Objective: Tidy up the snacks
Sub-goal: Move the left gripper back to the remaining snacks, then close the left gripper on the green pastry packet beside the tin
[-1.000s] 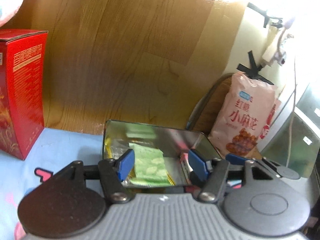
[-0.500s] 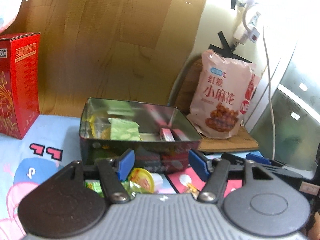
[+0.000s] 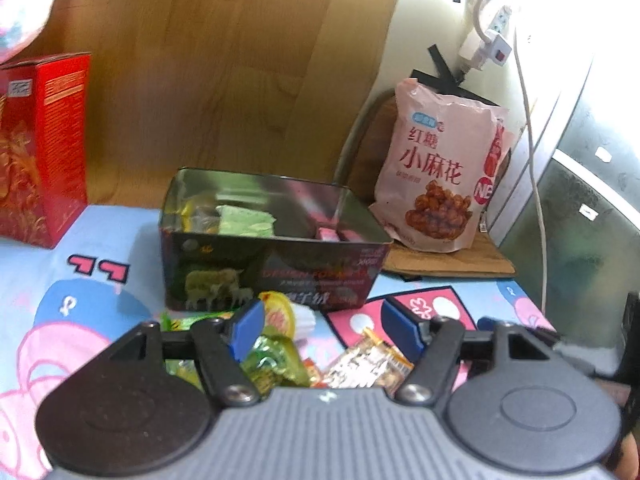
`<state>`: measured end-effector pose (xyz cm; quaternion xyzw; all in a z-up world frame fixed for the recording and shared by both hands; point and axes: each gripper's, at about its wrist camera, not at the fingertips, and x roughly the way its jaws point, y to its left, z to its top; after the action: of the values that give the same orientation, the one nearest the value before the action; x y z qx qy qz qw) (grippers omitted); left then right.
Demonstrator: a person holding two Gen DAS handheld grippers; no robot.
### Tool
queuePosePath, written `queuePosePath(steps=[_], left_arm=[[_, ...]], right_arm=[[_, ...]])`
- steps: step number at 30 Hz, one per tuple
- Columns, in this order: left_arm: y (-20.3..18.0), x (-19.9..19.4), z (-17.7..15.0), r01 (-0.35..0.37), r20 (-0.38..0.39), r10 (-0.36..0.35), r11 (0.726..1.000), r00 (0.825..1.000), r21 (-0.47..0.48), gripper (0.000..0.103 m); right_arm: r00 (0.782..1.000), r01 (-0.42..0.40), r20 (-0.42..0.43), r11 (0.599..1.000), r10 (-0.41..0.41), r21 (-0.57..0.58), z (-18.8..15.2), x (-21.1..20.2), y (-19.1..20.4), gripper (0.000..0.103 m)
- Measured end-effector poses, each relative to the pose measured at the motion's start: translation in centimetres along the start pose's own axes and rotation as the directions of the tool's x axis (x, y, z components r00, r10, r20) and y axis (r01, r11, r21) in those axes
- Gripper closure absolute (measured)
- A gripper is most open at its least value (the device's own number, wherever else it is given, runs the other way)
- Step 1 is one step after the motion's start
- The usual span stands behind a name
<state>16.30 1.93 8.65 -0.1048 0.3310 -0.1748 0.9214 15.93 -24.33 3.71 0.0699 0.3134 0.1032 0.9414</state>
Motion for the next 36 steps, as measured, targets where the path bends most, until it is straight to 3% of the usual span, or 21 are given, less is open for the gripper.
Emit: queuePosePath(steps=[17,36], left_arm=[[3.7,-2.5,-1.6,-0.117,-0.002,0.117,0.991,0.993,-0.061,0.036],[4.5,-1.8,-2.1,-0.116,-0.028,0.114,0.990,0.993,-0.075,0.036]], right_arm=[[0.985,-0.131,-0.123,0.990,0.124,-0.047,-3.5,0.7,4.6,0.011],[0.983,-0.131,-0.134,0.990,0.124,-0.049,-3.7,1.3,4.7,0.012]])
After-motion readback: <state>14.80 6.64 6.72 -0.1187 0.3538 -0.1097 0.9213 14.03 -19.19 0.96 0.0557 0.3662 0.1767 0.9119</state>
